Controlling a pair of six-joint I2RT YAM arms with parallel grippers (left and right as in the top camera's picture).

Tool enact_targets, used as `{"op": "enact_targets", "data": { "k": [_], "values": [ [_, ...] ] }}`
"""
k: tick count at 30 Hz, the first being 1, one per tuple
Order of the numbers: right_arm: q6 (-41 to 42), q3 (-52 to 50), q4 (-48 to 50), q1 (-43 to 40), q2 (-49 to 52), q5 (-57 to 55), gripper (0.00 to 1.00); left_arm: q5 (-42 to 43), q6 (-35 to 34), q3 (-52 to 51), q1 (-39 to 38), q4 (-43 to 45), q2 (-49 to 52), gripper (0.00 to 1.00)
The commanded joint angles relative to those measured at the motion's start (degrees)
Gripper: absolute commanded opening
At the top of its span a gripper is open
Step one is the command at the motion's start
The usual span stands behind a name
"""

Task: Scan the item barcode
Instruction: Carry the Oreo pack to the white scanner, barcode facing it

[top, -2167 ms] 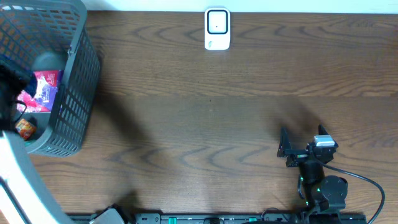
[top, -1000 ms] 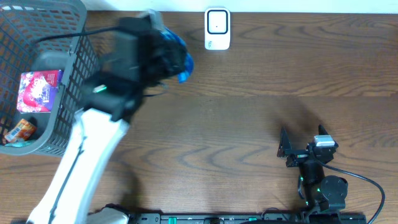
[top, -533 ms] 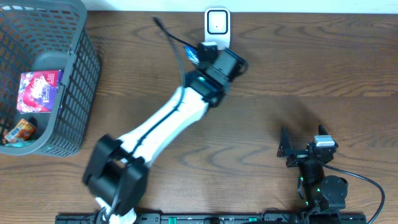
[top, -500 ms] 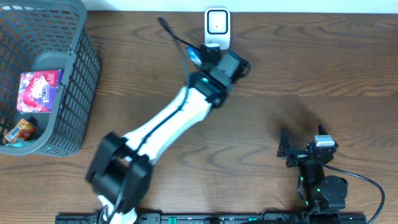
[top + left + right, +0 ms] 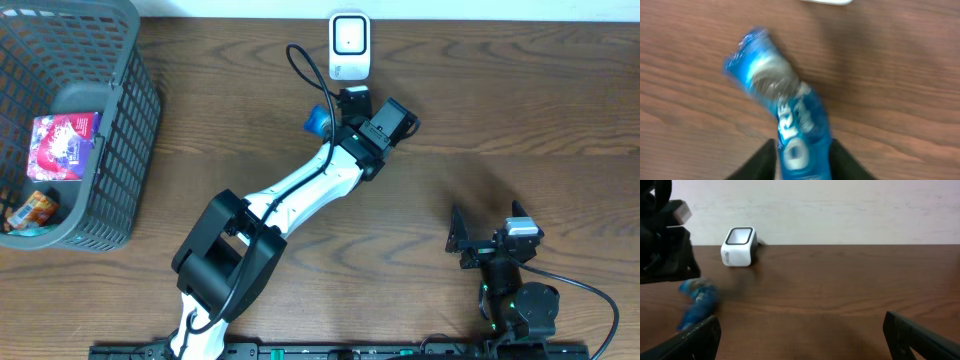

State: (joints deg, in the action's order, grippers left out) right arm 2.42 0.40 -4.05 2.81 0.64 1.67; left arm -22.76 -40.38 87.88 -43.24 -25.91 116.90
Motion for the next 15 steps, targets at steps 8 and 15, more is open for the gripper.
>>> {"op": "enact_targets", "data": {
  "k": [8, 15],
  "values": [
    [0.7, -0.1, -0.2, -0.5, -0.3, -0.1, 0.99, 2.2, 7.5, 0.5, 0.7, 0.1, -3.8, 0.55],
    [0.7, -0.1, -0.2, -0.5, -0.3, -0.1, 0.99, 2.2, 8.7, 0.5, 3.5, -0.7, -8.6, 0.52]
  ]
}}
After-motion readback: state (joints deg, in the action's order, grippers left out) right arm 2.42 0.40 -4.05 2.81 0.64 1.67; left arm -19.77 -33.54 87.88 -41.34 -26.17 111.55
